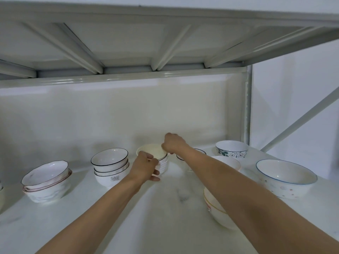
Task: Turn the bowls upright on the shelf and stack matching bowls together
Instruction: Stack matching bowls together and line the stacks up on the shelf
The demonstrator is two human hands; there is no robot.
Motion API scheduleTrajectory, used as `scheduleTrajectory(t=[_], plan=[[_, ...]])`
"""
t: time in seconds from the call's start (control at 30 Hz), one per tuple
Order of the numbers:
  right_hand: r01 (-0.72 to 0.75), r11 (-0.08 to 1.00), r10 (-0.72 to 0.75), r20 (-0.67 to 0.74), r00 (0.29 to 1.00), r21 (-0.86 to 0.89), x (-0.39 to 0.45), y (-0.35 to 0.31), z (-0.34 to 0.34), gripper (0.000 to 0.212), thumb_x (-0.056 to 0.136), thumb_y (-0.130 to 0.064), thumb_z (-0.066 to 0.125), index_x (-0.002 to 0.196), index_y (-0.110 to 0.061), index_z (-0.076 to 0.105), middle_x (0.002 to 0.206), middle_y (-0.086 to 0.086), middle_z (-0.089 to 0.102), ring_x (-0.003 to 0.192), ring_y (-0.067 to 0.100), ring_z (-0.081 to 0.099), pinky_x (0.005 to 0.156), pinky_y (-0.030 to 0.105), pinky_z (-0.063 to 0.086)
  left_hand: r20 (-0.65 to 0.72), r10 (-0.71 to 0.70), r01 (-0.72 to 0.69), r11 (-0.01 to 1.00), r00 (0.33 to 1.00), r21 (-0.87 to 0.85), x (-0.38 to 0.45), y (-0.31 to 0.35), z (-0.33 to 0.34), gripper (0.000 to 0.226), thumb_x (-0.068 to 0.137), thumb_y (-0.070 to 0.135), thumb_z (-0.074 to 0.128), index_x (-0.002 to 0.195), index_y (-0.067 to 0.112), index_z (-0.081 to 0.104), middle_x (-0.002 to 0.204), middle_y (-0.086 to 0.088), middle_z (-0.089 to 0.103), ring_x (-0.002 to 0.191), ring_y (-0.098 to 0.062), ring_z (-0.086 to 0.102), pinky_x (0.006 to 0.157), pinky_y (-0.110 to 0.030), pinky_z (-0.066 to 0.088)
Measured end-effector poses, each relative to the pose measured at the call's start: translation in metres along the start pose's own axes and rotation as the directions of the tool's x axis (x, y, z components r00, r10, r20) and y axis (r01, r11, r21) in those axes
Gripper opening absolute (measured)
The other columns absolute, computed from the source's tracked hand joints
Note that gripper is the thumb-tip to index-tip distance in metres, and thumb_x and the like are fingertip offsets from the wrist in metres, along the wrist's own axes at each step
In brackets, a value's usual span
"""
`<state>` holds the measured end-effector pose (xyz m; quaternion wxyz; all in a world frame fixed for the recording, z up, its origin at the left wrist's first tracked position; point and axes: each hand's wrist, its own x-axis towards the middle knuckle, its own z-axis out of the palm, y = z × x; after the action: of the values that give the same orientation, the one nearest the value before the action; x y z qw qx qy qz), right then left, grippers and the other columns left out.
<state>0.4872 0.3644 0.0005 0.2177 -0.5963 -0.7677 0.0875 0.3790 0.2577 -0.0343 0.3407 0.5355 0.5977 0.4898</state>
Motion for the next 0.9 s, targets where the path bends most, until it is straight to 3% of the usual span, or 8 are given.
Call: scheduleTrajectory(t=[0.1,0.17,0.3,0.37,0.5,0.67,0.77,0.9], plan=[[-0.002,0.999,0.002,0.006,1.000,0.036,-0.011,0.008,-0.025,0.012,0.085,-0.006,0.045,0.074,-0.007,0.051,0.067,0.006,0.058,0.062,0.023,0.062,0.057,0.023,0.046,0.276,-0.027,0.013,0.998,0.961,0.055,-0.018,0.011,0.015,0.009,0.096,0.011,0.052,0.102,0.004,0.054,0.086,-0.011,0.056,0.059,-0.020,0.062,0.052,-0.031,0.059],[-0.009,0.996,0.003,0.071,0.997,0.090,-0.022,0.016,-0.044,0.015,0.087,-0.011,0.049,0.078,-0.007,0.059,0.063,0.005,0.061,0.053,0.018,0.059,0.051,0.019,0.045,0.445,-0.060,-0.003,0.990,0.894,0.140,-0.027,0.016,0.028,0.017,0.098,0.019,0.052,0.105,0.004,0.057,0.087,-0.012,0.060,0.064,-0.022,0.064,0.057,-0.032,0.059],[-0.036,0.993,0.001,0.304,0.953,0.109,-0.056,0.041,-0.081,0.028,0.095,-0.024,0.053,0.073,-0.009,0.061,0.063,0.005,0.062,0.049,0.015,0.056,0.049,0.021,0.042,0.645,-0.141,-0.008,0.975,0.751,0.223,-0.038,0.025,0.051,0.045,0.097,0.042,0.049,0.118,0.003,0.056,0.093,-0.013,0.064,0.072,-0.023,0.065,0.065,-0.031,0.057],[-0.046,0.999,0.032,0.395,0.918,0.027,-0.071,0.057,-0.094,0.030,0.095,-0.028,0.057,0.072,-0.010,0.063,0.065,0.004,0.064,0.050,0.013,0.059,0.052,0.022,0.046,0.722,-0.172,-0.032,0.965,0.670,0.260,-0.042,0.029,0.059,0.048,0.095,0.051,0.049,0.111,0.007,0.061,0.090,-0.011,0.065,0.071,-0.022,0.066,0.065,-0.030,0.057],[-0.061,0.990,0.120,0.513,0.850,-0.129,-0.100,0.089,-0.109,0.030,0.086,-0.036,0.070,0.074,-0.008,0.067,0.071,0.008,0.069,0.054,0.012,0.066,0.061,0.022,0.054,0.763,-0.253,-0.084,0.924,0.595,0.373,-0.049,0.036,0.072,0.043,0.092,0.053,0.052,0.090,0.012,0.063,0.077,-0.010,0.068,0.063,-0.018,0.068,0.062,-0.025,0.058],[-0.088,0.965,0.214,0.553,0.806,-0.246,-0.123,0.115,-0.107,0.035,0.080,-0.036,0.077,0.082,-0.003,0.067,0.076,0.012,0.070,0.059,0.017,0.069,0.062,0.023,0.059,0.743,-0.317,-0.038,0.908,0.589,0.418,-0.049,0.041,0.078,0.025,0.094,0.029,0.058,0.103,0.006,0.060,0.078,-0.011,0.071,0.066,-0.017,0.072,0.062,-0.023,0.059],[-0.115,0.969,0.229,0.615,0.755,-0.219,-0.130,0.126,-0.100,0.039,0.081,-0.024,0.078,0.101,0.008,0.069,0.084,0.017,0.073,0.062,0.019,0.070,0.063,0.025,0.061,0.745,-0.316,-0.001,0.920,0.588,0.392,-0.047,0.043,0.079,0.033,0.094,0.010,0.056,0.123,-0.003,0.053,0.086,-0.017,0.071,0.069,-0.020,0.074,0.062,-0.024,0.060],[-0.118,0.991,0.128,0.684,0.718,-0.061,-0.136,0.138,-0.089,0.039,0.083,-0.010,0.074,0.117,0.007,0.065,0.091,0.017,0.071,0.063,0.016,0.071,0.055,0.023,0.059,0.740,-0.319,-0.003,0.917,0.592,0.398,-0.049,0.045,0.082,0.028,0.093,0.003,0.051,0.121,0.000,0.053,0.089,-0.021,0.068,0.068,-0.023,0.074,0.064,-0.026,0.061]])
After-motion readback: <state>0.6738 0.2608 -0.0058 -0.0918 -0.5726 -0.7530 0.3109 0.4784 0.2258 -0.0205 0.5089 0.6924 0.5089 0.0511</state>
